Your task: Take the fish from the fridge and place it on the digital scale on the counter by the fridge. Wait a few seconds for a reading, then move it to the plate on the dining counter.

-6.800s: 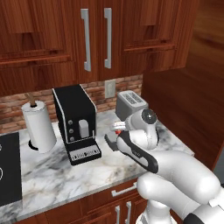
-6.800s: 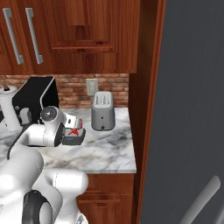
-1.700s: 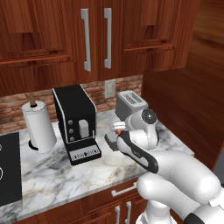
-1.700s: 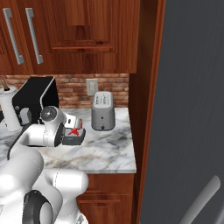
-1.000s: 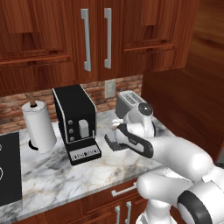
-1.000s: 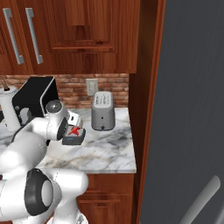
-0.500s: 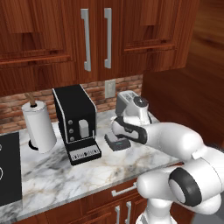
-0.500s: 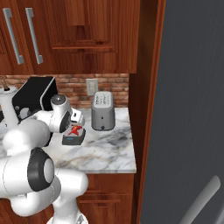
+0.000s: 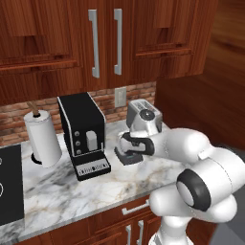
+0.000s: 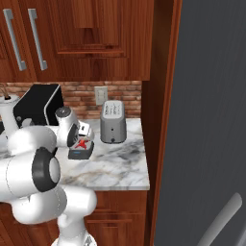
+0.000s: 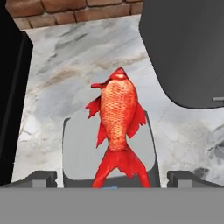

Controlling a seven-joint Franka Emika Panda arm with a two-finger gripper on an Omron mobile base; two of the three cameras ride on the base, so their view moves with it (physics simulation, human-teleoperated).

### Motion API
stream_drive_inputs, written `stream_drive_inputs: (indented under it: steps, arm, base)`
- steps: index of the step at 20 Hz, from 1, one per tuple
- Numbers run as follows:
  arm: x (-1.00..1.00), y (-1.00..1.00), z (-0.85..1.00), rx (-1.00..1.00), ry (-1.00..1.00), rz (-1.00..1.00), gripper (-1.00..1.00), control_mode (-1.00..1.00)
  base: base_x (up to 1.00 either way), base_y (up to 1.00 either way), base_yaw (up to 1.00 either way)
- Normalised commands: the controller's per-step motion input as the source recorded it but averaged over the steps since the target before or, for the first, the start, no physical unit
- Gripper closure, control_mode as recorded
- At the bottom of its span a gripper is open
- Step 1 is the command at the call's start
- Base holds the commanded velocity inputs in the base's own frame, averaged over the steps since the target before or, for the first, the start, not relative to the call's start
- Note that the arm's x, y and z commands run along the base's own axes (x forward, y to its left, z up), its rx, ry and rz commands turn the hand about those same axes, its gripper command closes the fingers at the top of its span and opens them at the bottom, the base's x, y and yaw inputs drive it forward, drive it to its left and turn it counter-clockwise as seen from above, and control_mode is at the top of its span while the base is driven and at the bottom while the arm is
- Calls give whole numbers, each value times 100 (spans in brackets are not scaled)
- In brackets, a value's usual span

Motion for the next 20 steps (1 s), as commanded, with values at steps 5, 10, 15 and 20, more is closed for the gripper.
stream_drive_inputs:
  steps: [5, 10, 15, 20]
  arm:
    - [14, 0, -21, -5, 0, 0, -100, -100]
    - [16, 0, -15, -2, 1, 0, -100, -100]
    - [26, 0, -17, 0, 7, 0, -100, -100]
    - [31, 0, -19, 0, 6, 0, -100, -100]
  base:
    - [0, 0, 0]
    - [0, 0, 0]
    - [0, 0, 0]
    - [0, 0, 0]
